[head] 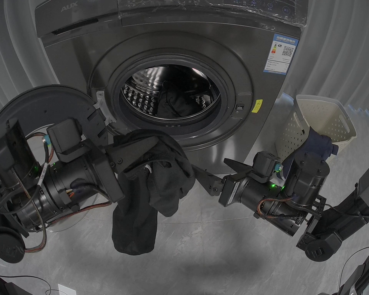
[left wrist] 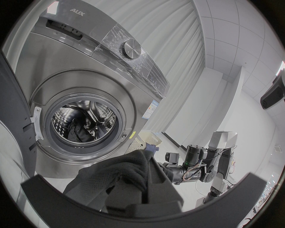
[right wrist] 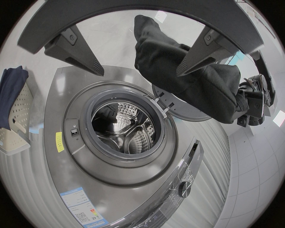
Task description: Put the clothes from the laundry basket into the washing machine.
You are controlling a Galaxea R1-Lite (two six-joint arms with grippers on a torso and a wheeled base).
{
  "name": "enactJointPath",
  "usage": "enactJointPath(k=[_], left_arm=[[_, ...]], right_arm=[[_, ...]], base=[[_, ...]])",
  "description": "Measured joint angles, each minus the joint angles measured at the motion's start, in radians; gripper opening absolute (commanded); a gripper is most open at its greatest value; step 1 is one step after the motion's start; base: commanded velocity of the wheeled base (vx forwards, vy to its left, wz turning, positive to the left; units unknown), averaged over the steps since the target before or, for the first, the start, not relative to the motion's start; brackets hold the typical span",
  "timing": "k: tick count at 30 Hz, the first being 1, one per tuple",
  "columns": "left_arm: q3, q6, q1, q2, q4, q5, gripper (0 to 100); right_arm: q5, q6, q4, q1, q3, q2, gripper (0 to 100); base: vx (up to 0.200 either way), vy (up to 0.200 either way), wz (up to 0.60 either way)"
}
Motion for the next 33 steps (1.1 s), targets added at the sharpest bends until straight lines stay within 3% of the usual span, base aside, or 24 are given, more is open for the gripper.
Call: enactJointPath(k=[7, 13, 23, 33], left_arm=[[0.022, 0.0, 0.013, -0.011, 0.004, 0.0, 0], [0.03, 0.0, 0.023, -0.012, 0.008, 0.0, 0], [0.032, 0.001, 0.036, 0.015, 0.008, 0.008, 0], [0.02, 0.003, 0.035, 0.045, 0.006, 0.016, 0]], right_arm=[[0.009, -0.054, -0.084, 0.01, 0.04, 0.002, 100], [0.021, -0.061, -0.092, 0.014, 0.068, -0.015, 100], [0.086, -0.063, -0.103, 0.045, 0.127, -0.085, 100], [0.094, -0.063, -0.149, 0.08, 0.134, -0.086, 100]], base=[[0.0, 0.0, 0.0], [0.0, 0.0, 0.0], [0.0, 0.0, 0.0], [0.0, 0.0, 0.0]])
